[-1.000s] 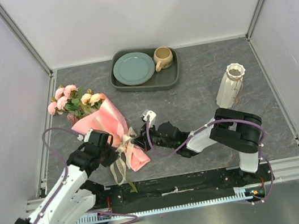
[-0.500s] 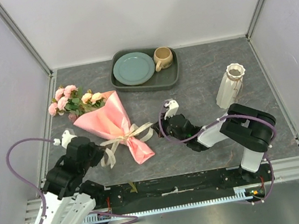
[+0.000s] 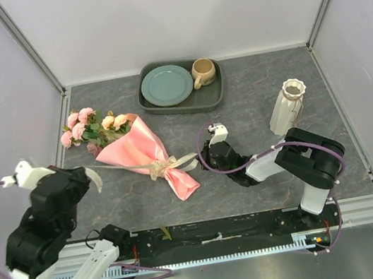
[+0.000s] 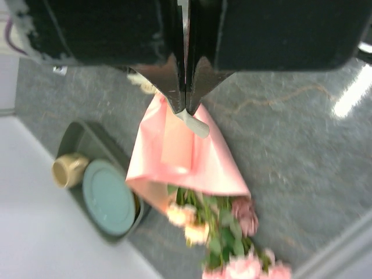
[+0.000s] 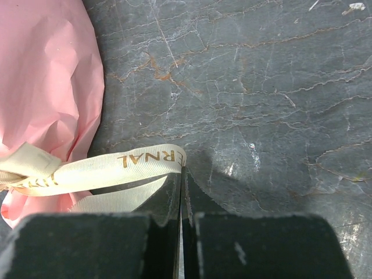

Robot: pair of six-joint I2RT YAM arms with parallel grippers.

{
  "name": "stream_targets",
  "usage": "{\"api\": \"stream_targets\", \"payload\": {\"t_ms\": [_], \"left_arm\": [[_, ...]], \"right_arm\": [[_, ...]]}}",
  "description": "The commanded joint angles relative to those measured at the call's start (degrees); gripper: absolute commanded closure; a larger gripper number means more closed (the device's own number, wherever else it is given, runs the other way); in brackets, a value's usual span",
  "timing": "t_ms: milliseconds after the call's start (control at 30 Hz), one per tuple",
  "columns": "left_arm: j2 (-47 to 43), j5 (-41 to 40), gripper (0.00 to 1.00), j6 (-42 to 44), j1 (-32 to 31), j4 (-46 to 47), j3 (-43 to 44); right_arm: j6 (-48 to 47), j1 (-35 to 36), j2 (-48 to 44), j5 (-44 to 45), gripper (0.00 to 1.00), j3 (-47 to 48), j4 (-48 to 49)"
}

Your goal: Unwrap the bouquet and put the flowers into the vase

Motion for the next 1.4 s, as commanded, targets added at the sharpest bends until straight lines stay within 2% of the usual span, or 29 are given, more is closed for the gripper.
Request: {"api": "stream_targets", "payload": {"t_ms": [0,167,433,500,533,567,633,667,733,767,867,933,1033,1133,1167,1200,1267,1333,1367], "left_arm": [[-0.2,-12.5,0.98,10.5,0.2,-2.1,11.1],[-0.7,-18.3,0.98,19.4,0.2,-0.4,19.4],[-0.2,-25.6,0.98,31.9,0.2,0.6,25.8],[0.1,-26.1,0.98,32.7,0.2,-1.1,26.4],[0.1,-25.1,0.98,28.8,0.2,-2.9,26.1],[0.0,-23.7,0.94,25.7,0.2,-5.4,24.5],[-0.9,-17.1,0.77,19.3,0.2,-9.4,20.4],[-1.7,-15.0,0.60,17.4,0.2,-10.7,15.5],[-2.3,-8.7,0.40,12.3,0.2,-13.6,10.9],[-3.0,-5.5,0.28,13.0,0.2,-12.9,6.6],[-3.4,10.2,0.21,20.1,0.2,-5.1,1.1],[-3.2,17.5,0.21,21.1,0.2,-2.0,-1.0],[-2.6,27.2,0.19,20.2,0.2,8.9,-6.8],[1.3,35.5,0.26,16.5,0.2,20.1,-13.6],[2.5,37.8,0.40,15.8,0.2,23.2,-15.9],[5.3,40.5,0.48,14.5,0.2,30.3,-18.1],[9.0,42.5,0.64,14.0,0.2,36.8,-23.5],[15.8,41.8,0.69,14.0,0.3,43.1,-26.5],[18.3,40.7,0.74,13.9,0.3,44.4,-27.3]], "right_arm": [[0.6,-0.2,-0.4,1.0,1.00,1.7,0.7],[0.0,-0.2,-0.4,0.1,1.00,1.4,1.8],[-0.7,-0.2,-0.3,-0.5,1.00,1.4,2.6],[-1.0,0.0,-0.3,-1.1,1.00,1.5,2.7],[-1.4,-0.1,-0.3,-1.6,1.00,1.6,2.8],[-2.4,0.1,-0.6,-1.8,1.00,1.8,2.8],[-4.2,1.3,-1.2,-1.9,1.00,2.2,2.2],[-5.3,2.0,-2.3,-1.3,1.00,2.7,1.7],[-8.9,4.3,-3.2,1.1,1.00,3.3,-0.2],[-9.9,5.0,-4.0,1.8,1.00,3.7,-0.7],[-12.8,7.2,-5.4,3.6,1.00,3.2,-1.0],[-14.4,8.5,-6.4,4.2,1.00,2.8,-0.1],[-16.5,9.8,-8.1,5.7,1.00,2.6,0.0],[-16.8,10.4,-12.4,7.7,1.00,3.4,-3.5],[-16.7,10.5,-13.8,8.6,1.00,3.3,-4.4],[-16.6,10.7,-15.2,9.1,1.00,3.2,-6.2],[-16.1,10.6,-19.6,10.5,1.00,2.8,-8.0],[-16.3,10.6,-23.5,12.7,1.00,3.2,-11.6],[-16.6,10.7,-24.6,13.1,1.00,3.5,-12.8]]}}
